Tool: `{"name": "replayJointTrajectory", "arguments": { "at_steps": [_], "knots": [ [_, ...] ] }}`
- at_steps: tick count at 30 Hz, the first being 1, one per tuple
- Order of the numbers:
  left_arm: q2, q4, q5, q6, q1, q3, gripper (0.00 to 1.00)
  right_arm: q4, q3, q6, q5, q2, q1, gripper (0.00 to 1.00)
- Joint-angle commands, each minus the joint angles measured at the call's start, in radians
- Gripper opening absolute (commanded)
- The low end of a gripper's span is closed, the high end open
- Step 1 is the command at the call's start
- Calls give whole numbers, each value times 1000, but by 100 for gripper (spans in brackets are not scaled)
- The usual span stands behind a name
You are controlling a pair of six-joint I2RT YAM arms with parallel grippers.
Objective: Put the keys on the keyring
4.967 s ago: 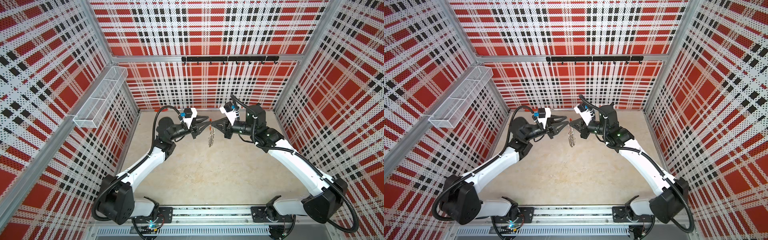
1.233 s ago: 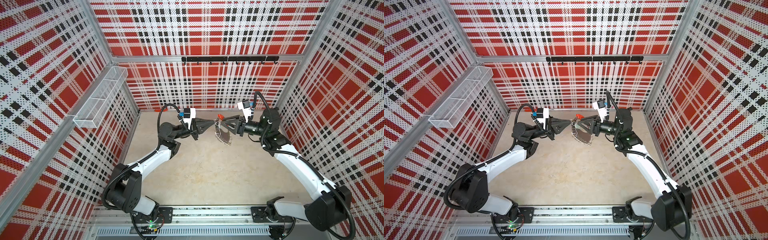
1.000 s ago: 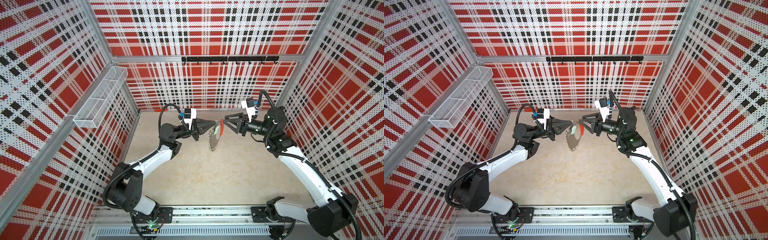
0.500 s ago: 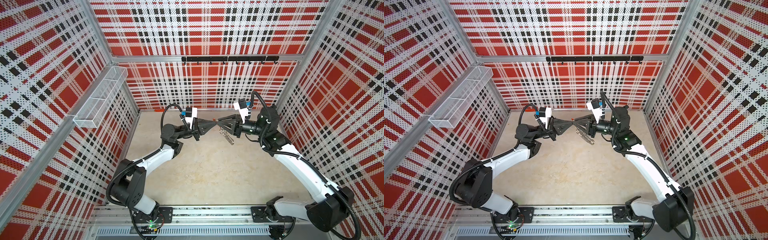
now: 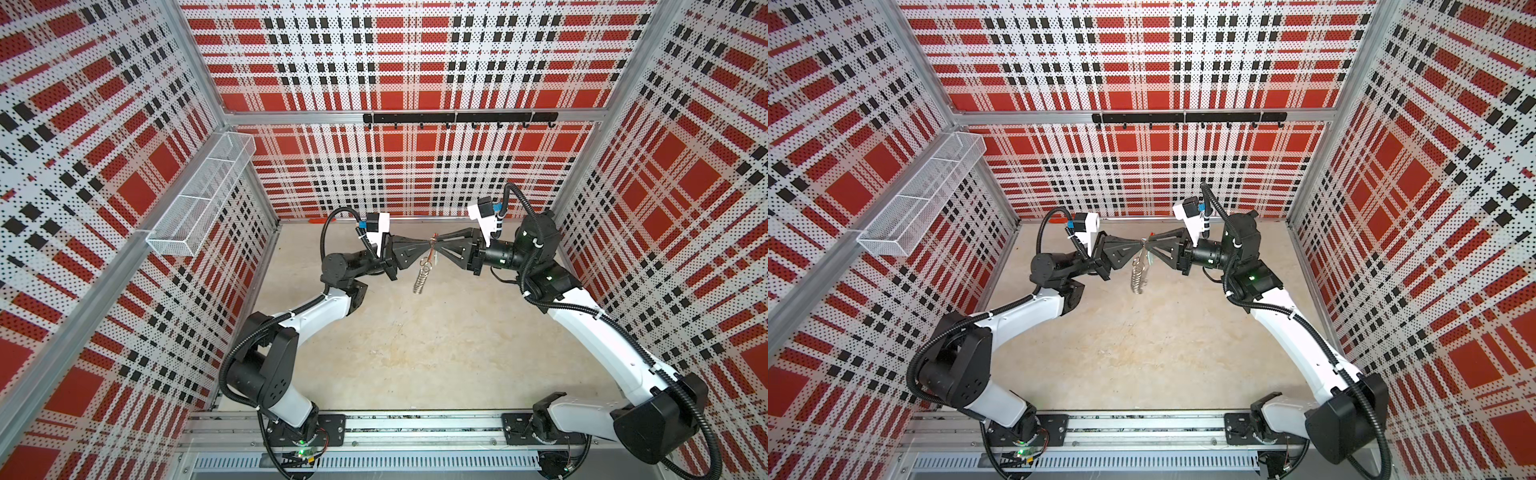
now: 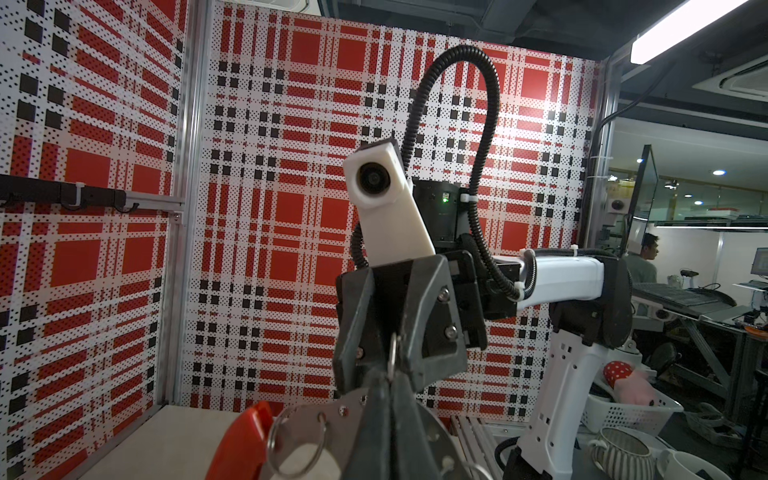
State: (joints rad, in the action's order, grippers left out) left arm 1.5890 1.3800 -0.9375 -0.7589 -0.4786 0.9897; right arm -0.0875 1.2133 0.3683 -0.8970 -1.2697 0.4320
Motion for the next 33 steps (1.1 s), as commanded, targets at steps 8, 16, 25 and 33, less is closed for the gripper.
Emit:
{"name": "replayJointTrajectory", "arguments": {
  "at_steps": [8,16,25,33],
  "knots": [
    [19,69,7,-48,2,46,0,-27,24,-21,-13,-18,23,19],
    [24,43,-18,-34,6,50,0,49,48,-89,26,-20,24,0],
    [-109,-514,-75,534,63,17,34,529,216,-457,360,-78,48,0],
    [-72,-1637,173,1381,0,379,39,692,320,-617,503,-149,70,0]
  ]
}}
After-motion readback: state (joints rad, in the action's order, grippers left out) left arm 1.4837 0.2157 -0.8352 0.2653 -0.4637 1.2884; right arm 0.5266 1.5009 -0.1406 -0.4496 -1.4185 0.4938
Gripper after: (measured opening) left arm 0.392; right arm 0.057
